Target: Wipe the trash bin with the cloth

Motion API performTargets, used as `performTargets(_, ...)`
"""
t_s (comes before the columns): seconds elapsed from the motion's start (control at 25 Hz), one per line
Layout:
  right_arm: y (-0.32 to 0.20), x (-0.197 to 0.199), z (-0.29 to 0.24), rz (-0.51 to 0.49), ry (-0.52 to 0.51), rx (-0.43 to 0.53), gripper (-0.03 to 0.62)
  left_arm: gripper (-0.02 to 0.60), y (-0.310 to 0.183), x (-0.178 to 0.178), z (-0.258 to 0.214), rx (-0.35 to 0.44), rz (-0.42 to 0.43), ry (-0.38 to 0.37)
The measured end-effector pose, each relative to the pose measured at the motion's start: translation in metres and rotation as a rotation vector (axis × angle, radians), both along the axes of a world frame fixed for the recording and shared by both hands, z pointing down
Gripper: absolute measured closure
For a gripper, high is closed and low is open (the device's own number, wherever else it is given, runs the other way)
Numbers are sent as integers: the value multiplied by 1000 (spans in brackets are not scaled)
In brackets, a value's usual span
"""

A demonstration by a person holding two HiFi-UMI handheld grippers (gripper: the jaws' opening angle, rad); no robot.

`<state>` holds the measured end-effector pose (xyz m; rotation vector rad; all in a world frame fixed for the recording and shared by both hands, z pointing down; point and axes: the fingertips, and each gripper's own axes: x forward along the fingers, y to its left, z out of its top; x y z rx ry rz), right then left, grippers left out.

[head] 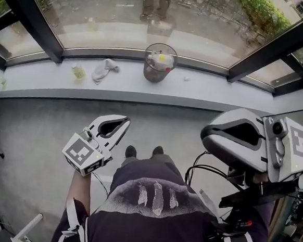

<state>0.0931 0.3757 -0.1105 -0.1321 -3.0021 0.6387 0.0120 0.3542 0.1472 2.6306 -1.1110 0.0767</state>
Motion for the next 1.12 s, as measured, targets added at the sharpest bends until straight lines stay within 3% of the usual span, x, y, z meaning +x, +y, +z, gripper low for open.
performTargets(0.12,5,-13,5,-55,53,234,603,584,-18,-8,2,-21,2,6)
performTargets(0.2,-2,-16,9,-67,46,281,603,584,-28,-15,8,-26,-4,-6)
performTargets(0.32,-26,-12,14,-65,16,241,603,584,-39,-22,16,-50,-32,-13)
performTargets(0.44,-72,0,40,-82,47,195,603,584,-66,-26,21,-64,-71,-37)
performTargets(0.6,-194,16,99,86,86,105,603,584,-113,-28,20,-86,-140,-132)
performTargets(0.72,-274,32,163,187,199,118,603,584,-145,-25,23,-81,-143,-246)
performTargets(0.88,-336,47,243,224,349,85,603,584,-179,-28,36,-92,-138,-421)
performTargets(0.96,-355,49,275,243,412,87,603,584,-194,-26,46,-113,-128,-444)
performTargets(1.12,-376,47,338,267,567,201,603,584,-220,-23,62,-140,-131,-439)
